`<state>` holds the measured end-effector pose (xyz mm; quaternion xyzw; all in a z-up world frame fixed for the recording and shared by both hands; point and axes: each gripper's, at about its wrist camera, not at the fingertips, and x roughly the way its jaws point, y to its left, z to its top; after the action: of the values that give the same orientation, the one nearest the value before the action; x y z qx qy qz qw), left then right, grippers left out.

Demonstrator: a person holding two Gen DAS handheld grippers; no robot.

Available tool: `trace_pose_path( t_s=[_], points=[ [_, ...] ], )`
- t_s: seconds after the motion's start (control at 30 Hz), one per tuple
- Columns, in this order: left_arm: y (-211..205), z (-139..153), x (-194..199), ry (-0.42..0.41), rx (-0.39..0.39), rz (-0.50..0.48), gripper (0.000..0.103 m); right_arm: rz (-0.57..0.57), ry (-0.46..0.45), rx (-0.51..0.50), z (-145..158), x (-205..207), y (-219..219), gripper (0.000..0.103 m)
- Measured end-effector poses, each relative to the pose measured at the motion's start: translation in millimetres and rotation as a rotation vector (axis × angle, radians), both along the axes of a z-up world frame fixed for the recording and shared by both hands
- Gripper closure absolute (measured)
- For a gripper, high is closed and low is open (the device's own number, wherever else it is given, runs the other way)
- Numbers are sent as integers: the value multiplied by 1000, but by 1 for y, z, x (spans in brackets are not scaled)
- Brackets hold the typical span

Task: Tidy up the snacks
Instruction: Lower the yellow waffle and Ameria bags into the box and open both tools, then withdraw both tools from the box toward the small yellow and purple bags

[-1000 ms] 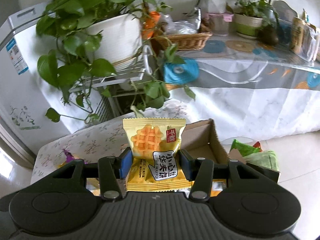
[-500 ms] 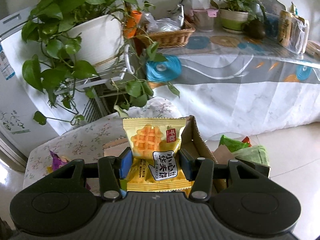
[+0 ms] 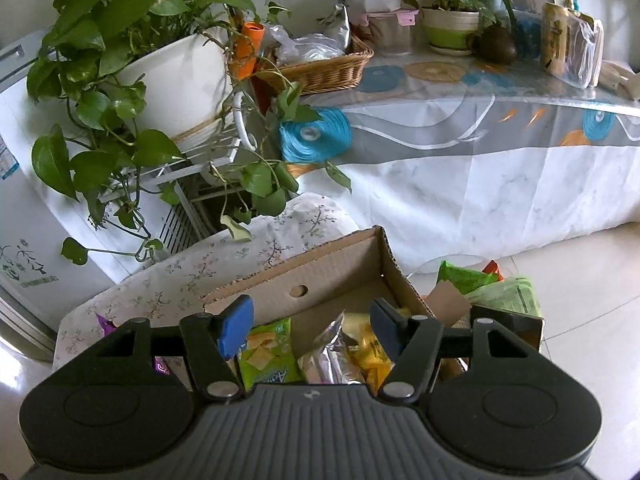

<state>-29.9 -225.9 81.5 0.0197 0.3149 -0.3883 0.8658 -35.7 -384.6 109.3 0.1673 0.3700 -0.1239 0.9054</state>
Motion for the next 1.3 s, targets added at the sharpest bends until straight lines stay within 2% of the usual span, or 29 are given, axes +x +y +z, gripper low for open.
trace_pose_path(
  t_s=[0.27,0.6,0.9,1.17,1.3],
  points=[
    [34,3,9,6,31,78,16,43,-8,12,0,6,14,32],
    [91,18,28,22,28,168,16,124,-7,7,-1,16,40,30],
    [155,20,56,63,-6,363,15,195,5,6,-7,28,71,29],
    [208,2,87,183,-66,571,15,279,16,-6,-12,42,102,28],
    [227,-9,103,222,-83,639,15,327,22,-10,-16,48,118,25]
  ],
)
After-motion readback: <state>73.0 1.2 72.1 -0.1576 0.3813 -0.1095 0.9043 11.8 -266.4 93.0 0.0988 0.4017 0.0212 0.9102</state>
